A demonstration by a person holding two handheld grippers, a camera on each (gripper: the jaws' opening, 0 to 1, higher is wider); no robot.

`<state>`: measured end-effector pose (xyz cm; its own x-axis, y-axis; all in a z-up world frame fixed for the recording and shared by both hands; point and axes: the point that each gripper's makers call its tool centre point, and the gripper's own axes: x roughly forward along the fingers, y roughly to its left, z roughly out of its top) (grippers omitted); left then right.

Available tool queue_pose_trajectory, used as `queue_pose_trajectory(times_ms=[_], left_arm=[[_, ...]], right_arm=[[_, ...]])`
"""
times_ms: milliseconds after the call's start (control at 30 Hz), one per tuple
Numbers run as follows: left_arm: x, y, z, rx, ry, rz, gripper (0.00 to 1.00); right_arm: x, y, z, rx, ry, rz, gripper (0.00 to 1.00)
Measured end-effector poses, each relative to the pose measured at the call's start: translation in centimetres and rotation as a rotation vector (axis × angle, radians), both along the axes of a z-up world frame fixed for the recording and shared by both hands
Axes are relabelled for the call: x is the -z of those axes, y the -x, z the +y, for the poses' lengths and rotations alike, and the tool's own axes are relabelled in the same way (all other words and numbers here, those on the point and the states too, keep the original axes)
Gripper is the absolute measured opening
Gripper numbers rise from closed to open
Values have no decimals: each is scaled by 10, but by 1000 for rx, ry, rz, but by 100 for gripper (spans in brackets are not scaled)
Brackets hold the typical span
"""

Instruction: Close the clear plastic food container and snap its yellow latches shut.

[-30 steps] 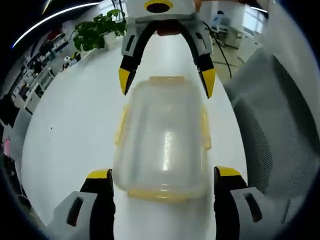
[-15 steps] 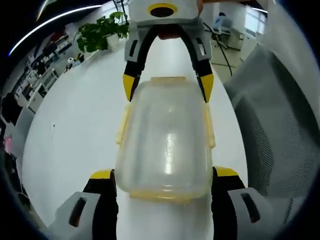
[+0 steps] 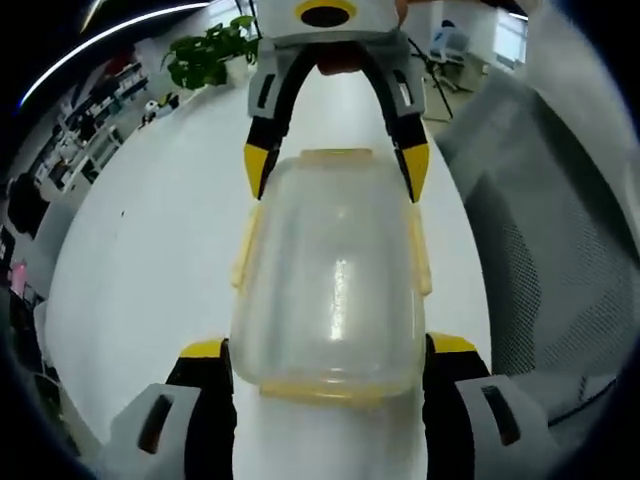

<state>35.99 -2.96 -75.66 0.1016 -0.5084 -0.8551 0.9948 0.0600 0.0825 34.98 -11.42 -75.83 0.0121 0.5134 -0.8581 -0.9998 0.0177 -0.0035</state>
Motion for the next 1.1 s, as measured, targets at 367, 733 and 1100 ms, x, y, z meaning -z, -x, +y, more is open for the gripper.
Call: queue_pose_trajectory(times_ms=[367,733,1100], left_arm=[[-1,4,7,8,21,4,75],[0,-25,9,18,3,3,75],[0,-68,7,15,-2,6,75]], right_arm=[[1,3,7,2,33,9,77],[2,-24,8,8,49,6,77],[2,-67,6,2,59,5,77]])
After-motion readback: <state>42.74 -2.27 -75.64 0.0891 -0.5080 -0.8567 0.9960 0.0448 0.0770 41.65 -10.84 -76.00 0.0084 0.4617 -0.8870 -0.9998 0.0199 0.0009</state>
